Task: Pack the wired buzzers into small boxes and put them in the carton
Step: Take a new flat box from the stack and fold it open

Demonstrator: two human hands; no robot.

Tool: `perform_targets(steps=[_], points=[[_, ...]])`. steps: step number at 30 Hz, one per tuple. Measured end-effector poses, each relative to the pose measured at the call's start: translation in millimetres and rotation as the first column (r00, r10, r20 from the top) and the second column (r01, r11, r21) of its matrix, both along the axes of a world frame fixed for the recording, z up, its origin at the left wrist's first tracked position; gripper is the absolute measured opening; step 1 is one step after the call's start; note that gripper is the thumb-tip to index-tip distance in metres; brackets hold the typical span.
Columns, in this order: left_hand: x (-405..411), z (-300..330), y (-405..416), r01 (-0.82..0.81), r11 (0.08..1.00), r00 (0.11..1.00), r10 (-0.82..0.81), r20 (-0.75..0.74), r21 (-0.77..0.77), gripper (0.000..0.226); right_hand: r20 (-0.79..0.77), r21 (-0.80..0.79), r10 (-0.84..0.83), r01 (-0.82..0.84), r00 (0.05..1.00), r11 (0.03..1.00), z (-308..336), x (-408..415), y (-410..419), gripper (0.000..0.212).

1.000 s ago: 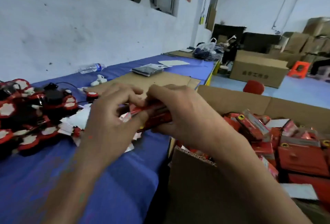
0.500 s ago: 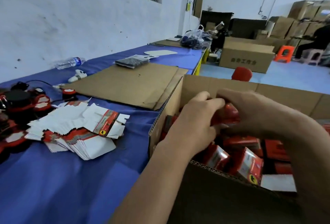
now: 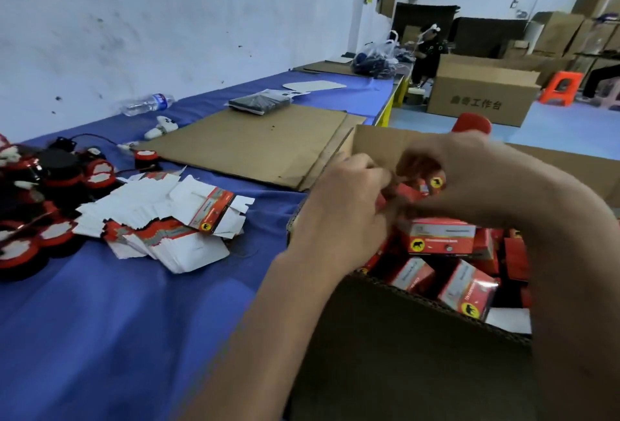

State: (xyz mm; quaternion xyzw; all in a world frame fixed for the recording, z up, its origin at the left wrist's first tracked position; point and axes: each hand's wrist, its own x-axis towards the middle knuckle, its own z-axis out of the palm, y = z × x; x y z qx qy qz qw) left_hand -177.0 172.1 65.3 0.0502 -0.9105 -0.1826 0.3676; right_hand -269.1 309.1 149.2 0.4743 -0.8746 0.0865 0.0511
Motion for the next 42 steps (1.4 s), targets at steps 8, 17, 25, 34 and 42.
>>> perform_targets(steps=[8,17,25,34,42], points=[[121.6,-49.3,-97.9,-0.368,0.845,0.889,0.442,-0.120,0.388,0.007,0.130,-0.437,0.429,-0.337,0.894,0.834,-38.7,122.7,-159.8,0.007],[238.2,-124.6,-191.0,-0.818,0.432,0.531,0.820,0.212,0.379,0.025,0.247,-0.345,0.381,-0.286,0.891,0.894,-167.4,191.1,-313.2,0.011],[176.9,-115.0,-221.2,-0.658,0.447,0.620,0.778,0.099,0.606,0.009,0.094,-0.345,-0.047,0.077,0.994,0.935,-182.4,138.1,-351.7,0.070],[87.8,-106.7,-226.0,-0.601,0.370,0.651,0.741,0.165,0.708,0.011,0.330,-0.051,-0.088,0.111,0.940,0.992,-198.8,93.3,-348.8,0.038],[131.1,-88.8,-218.1,-0.180,0.176,0.744,0.668,0.017,0.968,0.025,0.292,-0.677,0.192,0.060,0.937,0.734,-153.5,121.4,-326.4,0.027]])
